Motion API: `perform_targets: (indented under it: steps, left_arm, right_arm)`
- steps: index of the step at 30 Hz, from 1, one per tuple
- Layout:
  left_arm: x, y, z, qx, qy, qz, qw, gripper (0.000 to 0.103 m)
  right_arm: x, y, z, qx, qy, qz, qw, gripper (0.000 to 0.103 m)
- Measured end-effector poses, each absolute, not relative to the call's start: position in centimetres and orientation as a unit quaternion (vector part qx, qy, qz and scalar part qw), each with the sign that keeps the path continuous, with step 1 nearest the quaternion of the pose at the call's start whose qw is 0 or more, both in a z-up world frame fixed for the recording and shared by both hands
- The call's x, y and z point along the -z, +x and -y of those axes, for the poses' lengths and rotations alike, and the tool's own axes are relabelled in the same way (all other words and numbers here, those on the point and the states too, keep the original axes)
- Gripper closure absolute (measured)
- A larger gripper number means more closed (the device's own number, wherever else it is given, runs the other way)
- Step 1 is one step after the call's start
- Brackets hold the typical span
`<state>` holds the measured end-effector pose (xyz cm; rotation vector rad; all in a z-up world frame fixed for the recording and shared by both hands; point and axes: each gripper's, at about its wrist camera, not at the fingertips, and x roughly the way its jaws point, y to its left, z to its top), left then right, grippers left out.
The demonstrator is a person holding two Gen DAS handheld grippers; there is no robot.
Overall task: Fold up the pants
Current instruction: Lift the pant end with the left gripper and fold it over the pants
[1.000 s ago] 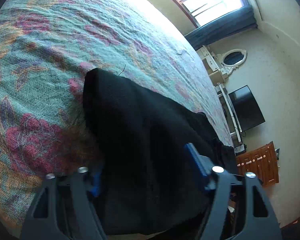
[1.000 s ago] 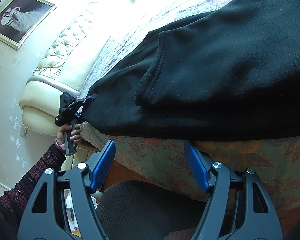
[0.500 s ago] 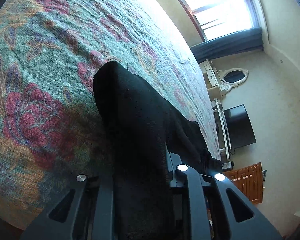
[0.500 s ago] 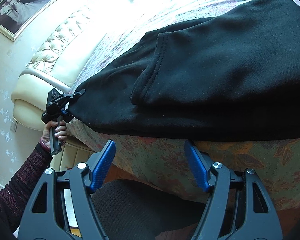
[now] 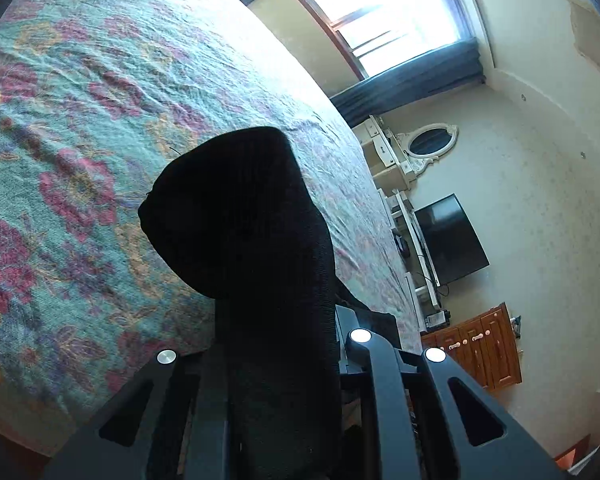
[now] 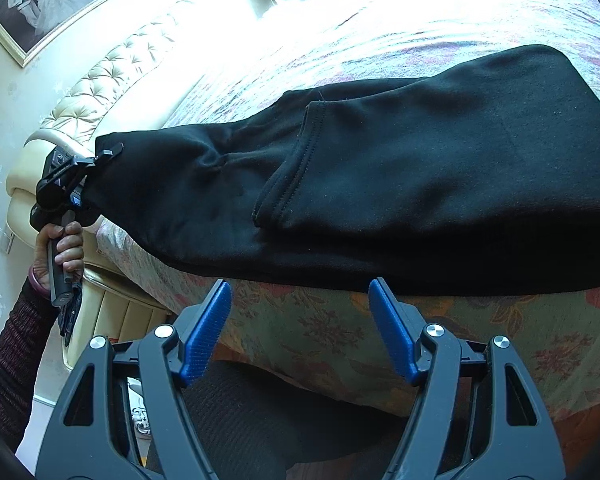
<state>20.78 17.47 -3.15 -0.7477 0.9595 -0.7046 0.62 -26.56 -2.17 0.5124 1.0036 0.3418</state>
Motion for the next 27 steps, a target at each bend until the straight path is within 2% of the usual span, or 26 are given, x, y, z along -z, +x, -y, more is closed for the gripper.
perform_targets:
  steps: [11,20,27]
  left_arm:
    - [-1.1,20.7,-7.5,0.362,-0.29,-0.441,0.768,0.088]
    - [-0.5,19.9,1.4,0.364,-0.214,-0.482,0.768,0.088]
    - [0.8,19.6,6.4,0.358,-0.193,-0.503,0.763,0.088]
  right_arm:
    - [0.9,-0.6,28.3,-0.153,0.247,-0.452,0.843,0.032]
    - [0.2,-1.7,30.5,-0.149,0.267,-0.433,0.848,0.031]
    - [0.4,-2.5,32.2,-0.14,0.285,-0.426,0.847,0.031]
